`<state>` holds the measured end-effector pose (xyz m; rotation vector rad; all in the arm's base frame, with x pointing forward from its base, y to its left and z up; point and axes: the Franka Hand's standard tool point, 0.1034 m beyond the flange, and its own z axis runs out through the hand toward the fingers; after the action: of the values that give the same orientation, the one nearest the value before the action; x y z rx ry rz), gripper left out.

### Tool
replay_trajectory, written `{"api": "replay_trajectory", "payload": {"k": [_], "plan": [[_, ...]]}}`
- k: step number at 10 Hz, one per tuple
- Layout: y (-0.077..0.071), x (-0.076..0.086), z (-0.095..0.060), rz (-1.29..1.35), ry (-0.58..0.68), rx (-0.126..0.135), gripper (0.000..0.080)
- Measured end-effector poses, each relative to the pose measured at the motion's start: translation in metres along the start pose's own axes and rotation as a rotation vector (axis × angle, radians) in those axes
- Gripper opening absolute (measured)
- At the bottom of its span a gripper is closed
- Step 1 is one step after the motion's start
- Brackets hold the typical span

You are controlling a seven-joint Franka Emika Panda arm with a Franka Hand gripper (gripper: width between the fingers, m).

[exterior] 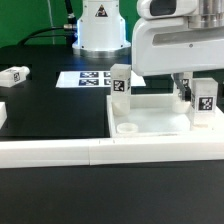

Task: Assemble square table

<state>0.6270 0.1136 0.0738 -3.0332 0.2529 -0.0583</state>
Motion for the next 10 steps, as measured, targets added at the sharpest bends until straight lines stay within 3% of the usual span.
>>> {"api": "replay_trajectory", "payload": {"k": [1, 6, 10], "plan": [[0.0000, -0.0001, 0.0001, 0.084, 0.000, 0.000, 0.0288], [-0.0003, 0.0043, 0.0012, 0.522, 0.025, 0.012, 0.0288], [0.0033, 0.0019, 0.0026, 1.154, 0.019, 0.067, 0.0289]]}}
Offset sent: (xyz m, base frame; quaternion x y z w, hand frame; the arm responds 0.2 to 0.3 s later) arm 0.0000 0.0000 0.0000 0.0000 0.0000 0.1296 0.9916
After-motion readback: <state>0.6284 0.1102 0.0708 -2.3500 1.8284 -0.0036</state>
